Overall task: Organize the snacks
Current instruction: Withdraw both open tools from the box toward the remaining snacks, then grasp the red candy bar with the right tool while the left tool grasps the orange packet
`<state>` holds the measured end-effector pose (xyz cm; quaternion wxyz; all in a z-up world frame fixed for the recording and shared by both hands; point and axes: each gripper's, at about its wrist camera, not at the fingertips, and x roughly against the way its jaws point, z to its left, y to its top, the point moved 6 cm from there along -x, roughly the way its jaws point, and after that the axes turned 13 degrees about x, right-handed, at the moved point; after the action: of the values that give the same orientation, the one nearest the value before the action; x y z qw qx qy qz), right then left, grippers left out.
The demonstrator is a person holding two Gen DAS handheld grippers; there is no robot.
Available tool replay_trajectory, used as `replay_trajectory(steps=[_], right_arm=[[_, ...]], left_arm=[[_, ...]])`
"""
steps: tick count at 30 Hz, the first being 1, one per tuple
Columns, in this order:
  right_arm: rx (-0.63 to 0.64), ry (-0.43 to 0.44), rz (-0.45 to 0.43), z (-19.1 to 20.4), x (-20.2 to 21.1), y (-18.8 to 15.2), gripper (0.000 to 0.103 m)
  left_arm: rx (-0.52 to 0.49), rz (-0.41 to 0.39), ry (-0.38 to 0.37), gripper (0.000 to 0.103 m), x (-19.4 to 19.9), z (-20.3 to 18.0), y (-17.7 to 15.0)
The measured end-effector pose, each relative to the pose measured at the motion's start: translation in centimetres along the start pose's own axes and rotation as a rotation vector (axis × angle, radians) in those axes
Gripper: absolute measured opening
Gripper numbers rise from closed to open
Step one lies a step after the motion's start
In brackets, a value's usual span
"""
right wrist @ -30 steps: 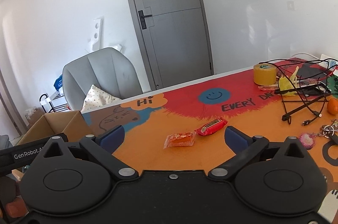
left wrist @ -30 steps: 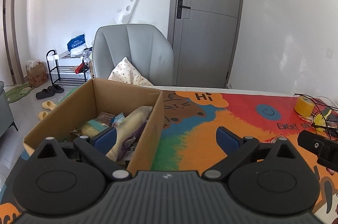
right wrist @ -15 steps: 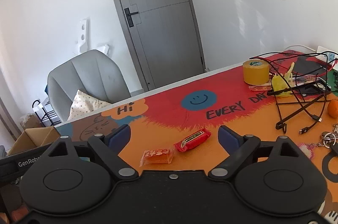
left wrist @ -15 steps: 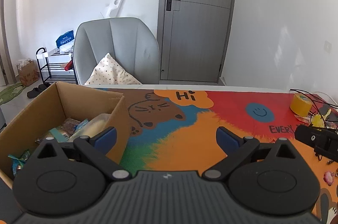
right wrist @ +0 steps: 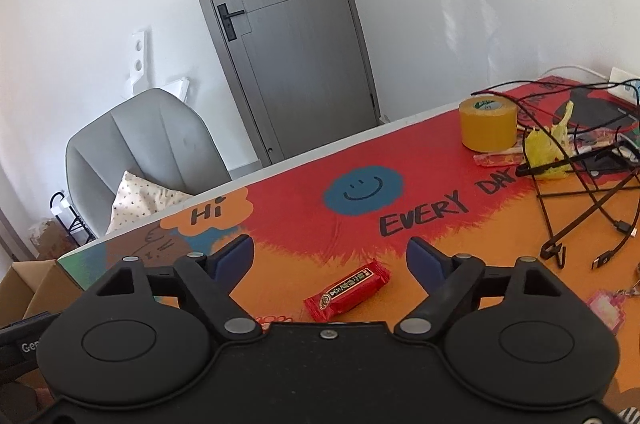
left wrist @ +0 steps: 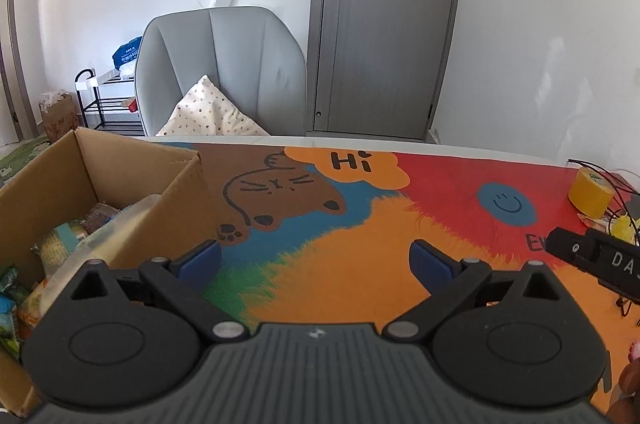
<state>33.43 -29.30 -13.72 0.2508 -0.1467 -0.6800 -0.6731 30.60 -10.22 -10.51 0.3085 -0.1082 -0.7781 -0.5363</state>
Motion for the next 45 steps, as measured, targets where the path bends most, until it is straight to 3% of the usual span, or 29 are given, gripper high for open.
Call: replay_trajectory(steps=[6,18,23,26,28,33,45], right_arm=[[-0.006,-0.010,0.052,-0.4,-2.2,-1.7,0.077],[-0.019,-0.039,0.085,-1.6,-4.8,-3.2,0.071],[0.037,-0.066,0.073,-1.1,-5.2,-3.2,0.071],[0.063,-0.090,0.086,-1.3,-5.1,-3.1,0.060],[0.067,-0.101,0.096,-1.7,-4.8,-3.1,0.046],[0.028,-0.099,0.118,-2.9,-4.4,-3.1,0.029],[-0.018,-0.126,0.113,-5.2,-3.5,-2.7,0.021]], left_arm=[[-0.030,0.023,0.000,0.100,-1.8,-1.4,-1.2],[-0.019,0.073,0.021,0.100,-4.5,-2.6,-2.9],[-0.014,0.079,0.026,0.100,-5.2,-2.6,-3.0],[-0.017,0.081,0.027,0.100,-5.2,-2.6,-3.1],[-0.018,0.080,0.023,0.100,-5.2,-2.8,-3.2],[-0.032,0.067,-0.005,0.100,-4.6,-3.8,-3.3],[-0.074,0.093,-0.095,0.100,-4.0,-6.9,-5.4]])
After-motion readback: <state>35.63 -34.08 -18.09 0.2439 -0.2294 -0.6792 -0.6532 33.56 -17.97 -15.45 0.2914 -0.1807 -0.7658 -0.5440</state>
